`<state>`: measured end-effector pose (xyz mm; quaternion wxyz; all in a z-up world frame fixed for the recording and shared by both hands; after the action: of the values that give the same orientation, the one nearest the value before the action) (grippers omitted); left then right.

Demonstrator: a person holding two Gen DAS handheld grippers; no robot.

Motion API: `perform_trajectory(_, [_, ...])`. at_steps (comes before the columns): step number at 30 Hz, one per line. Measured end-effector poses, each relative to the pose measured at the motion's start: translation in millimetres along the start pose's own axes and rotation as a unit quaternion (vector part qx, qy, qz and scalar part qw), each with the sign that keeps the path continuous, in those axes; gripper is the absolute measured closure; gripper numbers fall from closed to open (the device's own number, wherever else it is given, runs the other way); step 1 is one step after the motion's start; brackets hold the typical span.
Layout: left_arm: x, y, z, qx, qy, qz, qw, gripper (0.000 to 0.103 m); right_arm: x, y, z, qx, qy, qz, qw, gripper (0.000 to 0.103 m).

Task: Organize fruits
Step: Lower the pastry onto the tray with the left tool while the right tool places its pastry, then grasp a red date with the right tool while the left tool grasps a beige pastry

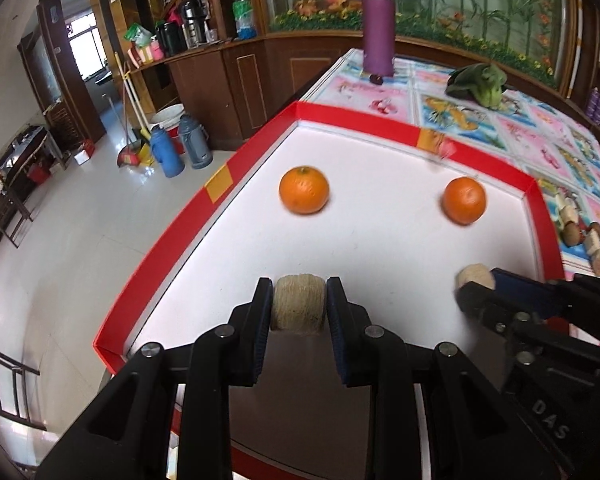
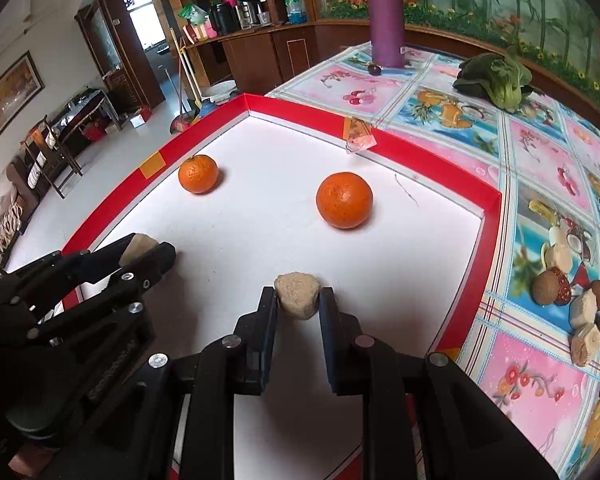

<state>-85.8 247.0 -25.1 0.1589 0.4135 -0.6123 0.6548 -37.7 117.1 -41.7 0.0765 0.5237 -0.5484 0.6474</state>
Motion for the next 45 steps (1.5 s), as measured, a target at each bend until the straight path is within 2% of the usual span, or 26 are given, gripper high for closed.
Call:
perform_trajectory(2, [0.6, 1.0, 0.4, 0.000, -0.003, -0.001, 1.0000, 0.073, 0.3, 0.3, -0.6, 0.003, 0.000, 0.000, 1.000, 0.083])
perform_trajectory(3, [0.6, 0.9, 0.2, 0.000, -0.006, -0.003, 1.0000, 0.070, 0.5, 0.6, -0.3, 0.003, -0.002, -0.001, 1.000, 0.082])
perform_trajectory(4, [0.6, 0.8, -0.8, 0.002, -0.012, -0.005, 0.9999, 0.062, 0.2, -0.2, 0.9, 0.003, -0.007, -0.003, 1.000, 0.080])
perform_trajectory(6, [3.3, 0.7, -3.5, 0.009, -0.011, -0.005, 0.9999, 0.053, 4.5, -0.3, 5.7, -0.005, -0.018, -0.003, 1.000, 0.063])
perform_trajectory(8, [9.0, -1.0, -5.4, 0.009, -0.017, 0.003, 0.9998, 0.051, 17.4, -0.7, 15.7, -0.019, -0.024, 0.020, 0.999, 0.056])
perform_trajectory(13, [35.3, -11.1, -5.0, 0.009, -0.023, 0.041, 0.9989, 0.042, 54.9, 2.7, 50.0, -0.043, -0.019, 0.067, 0.997, 0.054])
perform_trajectory(18, [63.0, -17.2, 26.7, -0.017, 0.013, 0.071, 0.9973, 0.040, 95.9, 20.9, 101.4, -0.081, 0.019, 0.101, 0.991, 0.053])
perform_trajectory(23, [82.5, -9.4, 88.9, -0.076, 0.076, 0.074, 0.9915, 0.040, 131.4, 50.7, 153.7, -0.119, 0.068, 0.118, 0.983, 0.053])
perform_trajectory(28, [87.9, 3.5, 145.9, -0.122, 0.128, 0.051, 0.9829, 0.040, 152.4, 80.9, 197.8, -0.153, 0.107, 0.114, 0.976, 0.053])
perform_trajectory(32, [86.5, 4.3, 184.5, -0.154, 0.156, 0.036, 0.9751, 0.040, 150.5, 87.5, 219.6, -0.171, 0.115, 0.101, 0.973, 0.053])
perform_trajectory(37, [75.0, -7.5, 218.8, -0.164, 0.181, 0.014, 0.9696, 0.040, 129.7, 80.6, 226.2, -0.170, 0.117, 0.074, 0.976, 0.054])
perform_trajectory(39, [69.6, -10.5, 231.3, -0.169, 0.192, 0.008, 0.9667, 0.040, 122.5, 80.3, 228.5, -0.167, 0.119, 0.070, 0.976, 0.066])
perform_trajectory(42, [55.8, -12.2, 252.8, -0.175, 0.208, -0.017, 0.9623, 0.040, 111.8, 83.9, 233.5, -0.173, 0.117, 0.058, 0.976, 0.078])
perform_trajectory(45, [46.6, -11.2, 269.9, -0.176, 0.226, -0.038, 0.9574, 0.040, 110.8, 85.0, 234.8, -0.171, 0.113, 0.060, 0.977, 0.079])
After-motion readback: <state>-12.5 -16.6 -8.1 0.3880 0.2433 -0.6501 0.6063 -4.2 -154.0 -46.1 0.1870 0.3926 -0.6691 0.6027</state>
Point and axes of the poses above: each gripper's, at about its wrist camera, not at the fingertips, and x roughly against the way its jaws point, z to its right, y to its underside, the point moved 5 cm from there along -x, roughly the way its jaws point, and after that the axes turned 3 degrees about z, right-handed, at the moved point
